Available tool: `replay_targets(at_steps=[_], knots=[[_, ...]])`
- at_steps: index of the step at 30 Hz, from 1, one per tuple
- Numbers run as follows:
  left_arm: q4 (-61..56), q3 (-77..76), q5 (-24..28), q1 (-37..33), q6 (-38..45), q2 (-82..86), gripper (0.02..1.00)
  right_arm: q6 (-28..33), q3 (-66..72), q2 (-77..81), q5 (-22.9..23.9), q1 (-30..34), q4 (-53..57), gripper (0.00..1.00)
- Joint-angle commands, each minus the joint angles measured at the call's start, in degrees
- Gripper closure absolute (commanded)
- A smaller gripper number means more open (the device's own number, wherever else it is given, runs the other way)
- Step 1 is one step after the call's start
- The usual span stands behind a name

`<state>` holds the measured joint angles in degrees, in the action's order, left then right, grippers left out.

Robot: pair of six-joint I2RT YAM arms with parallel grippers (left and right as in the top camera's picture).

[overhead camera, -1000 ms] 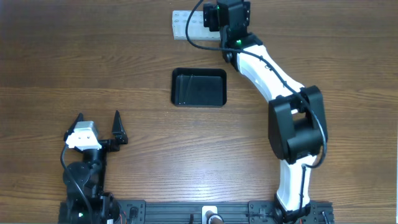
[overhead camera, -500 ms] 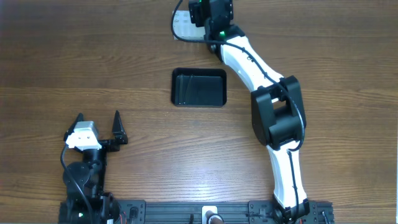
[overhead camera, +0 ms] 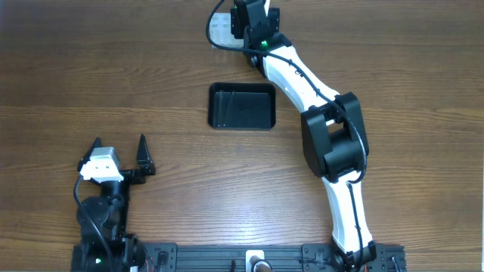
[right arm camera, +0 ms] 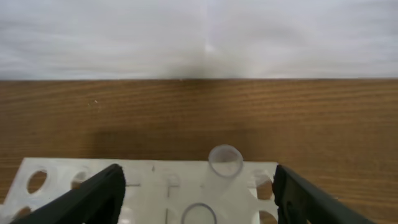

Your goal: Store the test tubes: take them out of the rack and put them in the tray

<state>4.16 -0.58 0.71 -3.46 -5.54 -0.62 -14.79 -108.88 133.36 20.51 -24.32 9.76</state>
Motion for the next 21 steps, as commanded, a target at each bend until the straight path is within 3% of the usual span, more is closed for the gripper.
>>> replay_targets(at_steps=[1, 21], knots=[[0.24, 0.24, 0.79, -0.28, 0.63, 0.20, 0.023, -1.99, -1.55, 0.68, 1.68, 0.37, 1.88, 0.270], [0.24, 0.24, 0.79, -0.31, 0.63, 0.20, 0.023, -0.81, -1.62, 0.68, 4.85, 0.37, 4.70, 0.338]])
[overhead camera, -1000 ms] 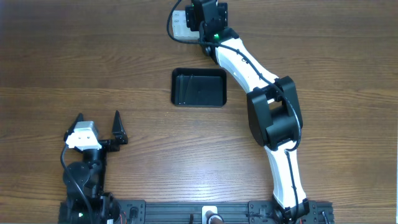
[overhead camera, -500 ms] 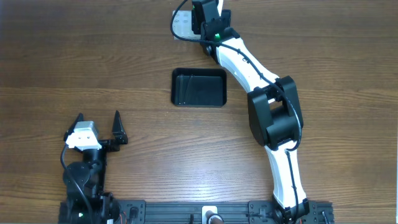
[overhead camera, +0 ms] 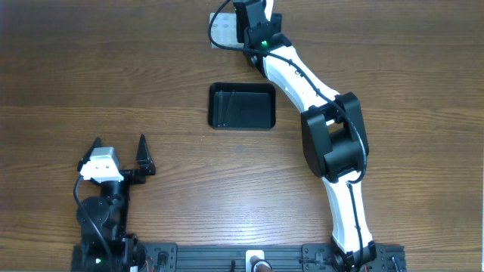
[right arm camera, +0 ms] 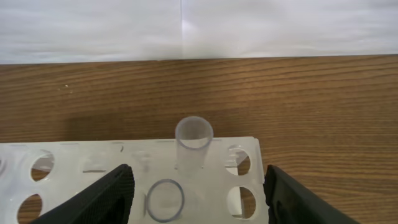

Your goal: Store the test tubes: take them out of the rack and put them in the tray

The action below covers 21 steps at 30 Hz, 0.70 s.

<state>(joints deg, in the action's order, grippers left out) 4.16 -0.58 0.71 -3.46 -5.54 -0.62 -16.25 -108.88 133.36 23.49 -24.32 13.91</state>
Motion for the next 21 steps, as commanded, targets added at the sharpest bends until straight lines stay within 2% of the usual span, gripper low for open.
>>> replay_targets(at_steps=[1, 8, 21], knots=[[0.24, 0.24, 0.79, -0.31, 0.63, 0.17, 0.020, 1.05, -1.66, 0.68, 1.90, 0.37, 0.79, 0.338], [0.24, 0.24, 0.79, -0.28, 0.63, 0.20, 0.020, 3.65, -1.75, 0.68, 1.90, 0.37, 1.51, 0.367], [0.24, 0.24, 0.79, -0.28, 0.66, 0.17, 0.020, 3.69, -1.77, 0.68, 1.90, 0.33, 1.53, 0.652]])
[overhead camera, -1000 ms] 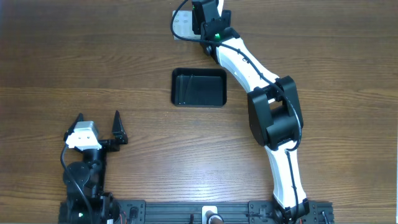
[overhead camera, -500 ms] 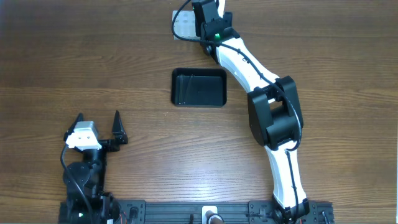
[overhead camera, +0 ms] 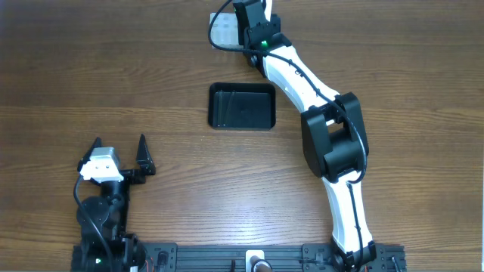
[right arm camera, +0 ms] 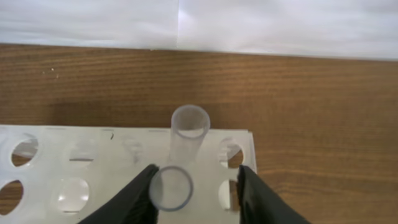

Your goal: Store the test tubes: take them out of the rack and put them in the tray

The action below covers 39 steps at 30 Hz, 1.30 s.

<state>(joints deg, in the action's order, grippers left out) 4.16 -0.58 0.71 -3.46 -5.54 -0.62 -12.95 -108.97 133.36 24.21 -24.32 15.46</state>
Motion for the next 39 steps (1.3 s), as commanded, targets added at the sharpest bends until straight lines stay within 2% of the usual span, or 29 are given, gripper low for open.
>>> replay_targets(at_steps=[1, 7, 22, 39], knots=[[0.24, 0.24, 0.79, -0.31, 0.63, 0.20, 0.020, 0.39, -1.66, 0.68, 1.18, 0.33, -0.02, 0.691], [0.24, 0.24, 0.79, -0.31, 0.63, 0.20, 0.020, 0.39, -1.68, 0.68, 1.18, 0.33, -0.02, 0.825], [0.24, 0.24, 0.79, -0.28, 0.63, 0.20, 0.020, 0.39, -1.77, 0.02, 1.16, 0.20, -0.04, 0.864], [0.24, 0.26, 0.79, -0.28, 0.63, 0.20, 0.020, 1.25, -2.05, -9.25, 1.18, -1.62, 2.29, 0.923]])
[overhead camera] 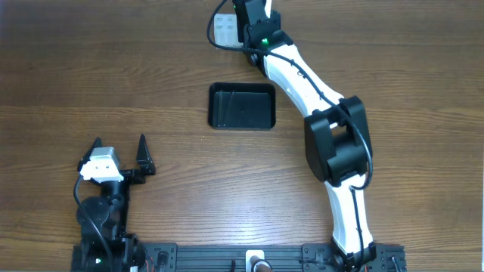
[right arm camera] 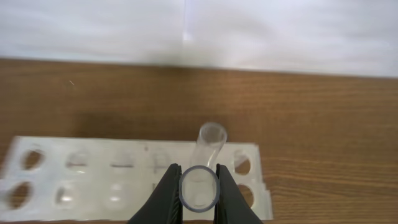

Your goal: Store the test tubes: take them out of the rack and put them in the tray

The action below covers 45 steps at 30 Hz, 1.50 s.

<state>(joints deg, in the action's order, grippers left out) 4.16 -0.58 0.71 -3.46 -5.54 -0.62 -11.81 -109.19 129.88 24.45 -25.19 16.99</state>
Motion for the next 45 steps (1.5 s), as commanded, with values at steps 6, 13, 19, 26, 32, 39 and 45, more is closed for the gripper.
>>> replay_targets(at_steps=[6, 13, 19, 26, 32, 39, 45], knots=[[0.24, 0.24, 0.79, -0.28, 0.63, 0.17, 0.020, 0.07, -1.84, -10.47, 0.96, -0.74, 4.48, 0.943], [0.24, 0.24, 0.79, -0.28, 0.63, 0.20, 0.020, -4.11, -1.84, -16.20, 0.87, -0.74, 13.79, 0.947], [0.24, 0.24, 0.79, -0.31, 0.63, 0.20, 0.020, -10.03, -1.84, -19.58, -4.17, -0.74, 24.46, 0.956], [0.24, 0.24, 0.79, -0.31, 0.66, 0.20, 0.023, -20.96, -1.84, -20.00, -12.41, -0.74, 38.60, 0.982], [0.24, 0.24, 0.79, -0.28, 0.63, 0.20, 0.020, -24.63, -1.84, -20.02, -18.97, -0.74, 45.92, 0.985], [0.24, 0.24, 0.79, -0.28, 0.63, 0.20, 0.020, -25.51, -1.81, -19.96, -20.55, -0.72, 49.70, 0.991], [0.24, 0.24, 0.79, -0.28, 0.63, 0.20, 0.020, -25.44, -1.81, -18.88, -20.61, -0.72, 51.25, 0.985]])
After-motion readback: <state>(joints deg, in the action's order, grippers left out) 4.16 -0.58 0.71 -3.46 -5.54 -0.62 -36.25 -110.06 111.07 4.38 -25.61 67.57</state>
